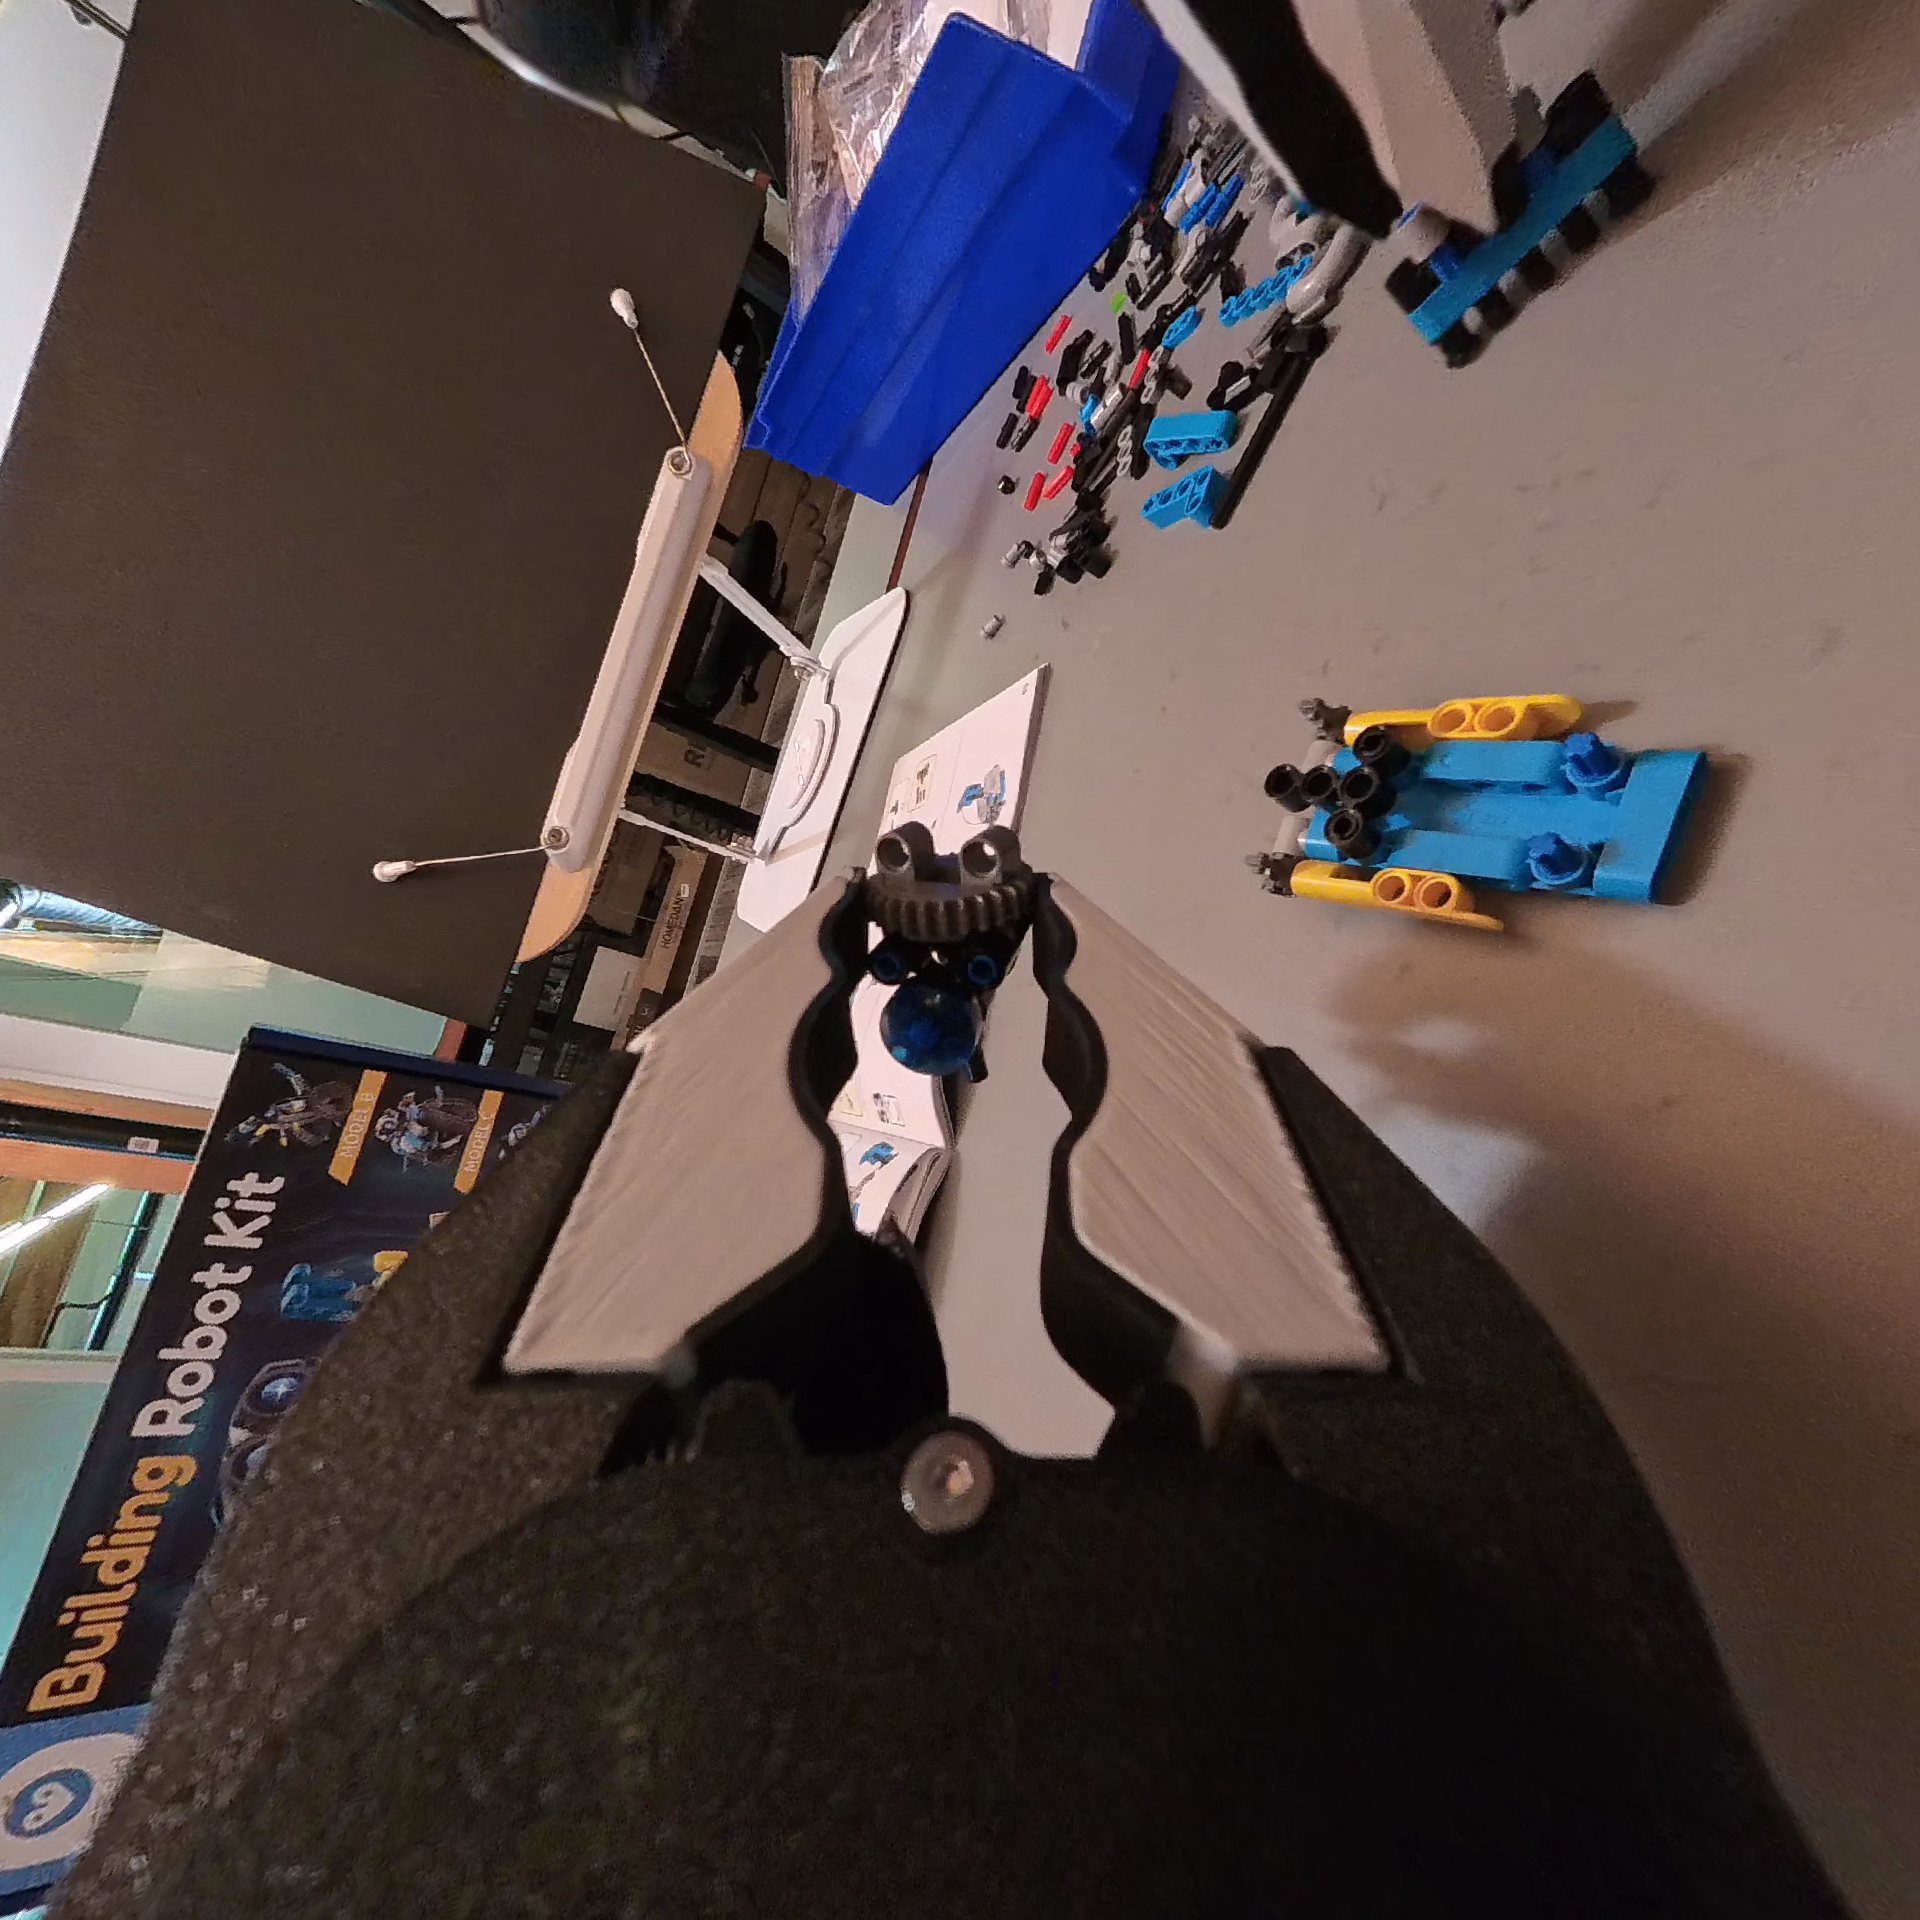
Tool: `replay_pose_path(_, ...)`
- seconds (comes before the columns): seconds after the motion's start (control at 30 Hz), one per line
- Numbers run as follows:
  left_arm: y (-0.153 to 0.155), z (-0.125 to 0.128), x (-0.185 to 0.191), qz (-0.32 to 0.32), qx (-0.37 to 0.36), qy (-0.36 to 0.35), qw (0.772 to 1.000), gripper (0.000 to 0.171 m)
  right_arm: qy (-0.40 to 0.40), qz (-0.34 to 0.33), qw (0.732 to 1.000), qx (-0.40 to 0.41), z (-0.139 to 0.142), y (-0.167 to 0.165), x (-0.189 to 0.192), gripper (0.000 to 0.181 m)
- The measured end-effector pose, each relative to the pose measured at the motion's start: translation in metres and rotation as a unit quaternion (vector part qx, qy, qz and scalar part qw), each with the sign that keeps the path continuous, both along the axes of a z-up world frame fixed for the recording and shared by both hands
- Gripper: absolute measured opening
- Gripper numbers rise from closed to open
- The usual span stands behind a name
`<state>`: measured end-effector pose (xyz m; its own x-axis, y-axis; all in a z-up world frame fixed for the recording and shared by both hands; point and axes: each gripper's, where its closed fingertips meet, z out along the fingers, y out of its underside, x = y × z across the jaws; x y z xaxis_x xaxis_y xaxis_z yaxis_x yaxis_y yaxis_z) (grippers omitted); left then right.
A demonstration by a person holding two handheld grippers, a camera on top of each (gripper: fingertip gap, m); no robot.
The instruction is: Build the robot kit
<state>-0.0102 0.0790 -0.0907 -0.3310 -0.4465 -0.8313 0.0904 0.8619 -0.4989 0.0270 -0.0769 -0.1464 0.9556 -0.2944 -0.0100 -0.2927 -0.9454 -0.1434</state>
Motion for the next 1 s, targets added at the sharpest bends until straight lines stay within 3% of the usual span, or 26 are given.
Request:
replay_pose_path(0.13, -0.001, 0.000, -0.001, -0.001, 0.005, 0.000, 1.000, 0.031, -0.002, 0.020, 0.999, 0.047, 0.008, -0.004, 0.003, 0.044)
replay_pose_path(0.3, 0.000, -0.002, -0.002, 0.000, 0.007, 0.005, 1.000, 0.031, -0.002, 0.147, 0.978, 0.151, 0.028, -0.001, -0.006, 0.051)
replay_pose_path(0.4, 0.004, -0.009, -0.001, 0.003, 0.013, 0.021, 1.000, 0.031, -0.022, 0.232, 0.956, 0.178, 0.026, -0.018, 0.001, 0.043)
replay_pose_path(0.5, 0.014, -0.016, 0.001, 0.023, 0.018, 0.042, 0.999, 0.031, -0.048, 0.283, 0.936, 0.202, 0.012, -0.026, 0.017, 0.051)
replay_pose_path(0.57, 0.024, -0.023, 0.003, 0.041, 0.003, 0.075, 0.996, 0.031, -0.036, 0.303, 0.928, 0.214, 0.006, -0.025, 0.019, 0.061)
replay_pose_path(0.67, 0.043, -0.030, 0.007, 0.074, -0.016, 0.105, 0.992, 0.031, -0.011, 0.357, 0.905, 0.232, 0.002, -0.018, 0.008, 0.056)
replay_pose_path(0.83, 0.059, -0.038, 0.009, 0.096, -0.010, 0.125, 0.987, 0.031, 0.020, 0.366, 0.902, 0.228, -0.013, -0.008, 0.006, 0.057)
replay_pose_path(1.0, 0.050, -0.045, 0.006, 0.080, 0.036, 0.113, 0.990, 0.031, 0.027, 0.369, 0.900, 0.230, -0.019, -0.009, 0.002, 0.049)
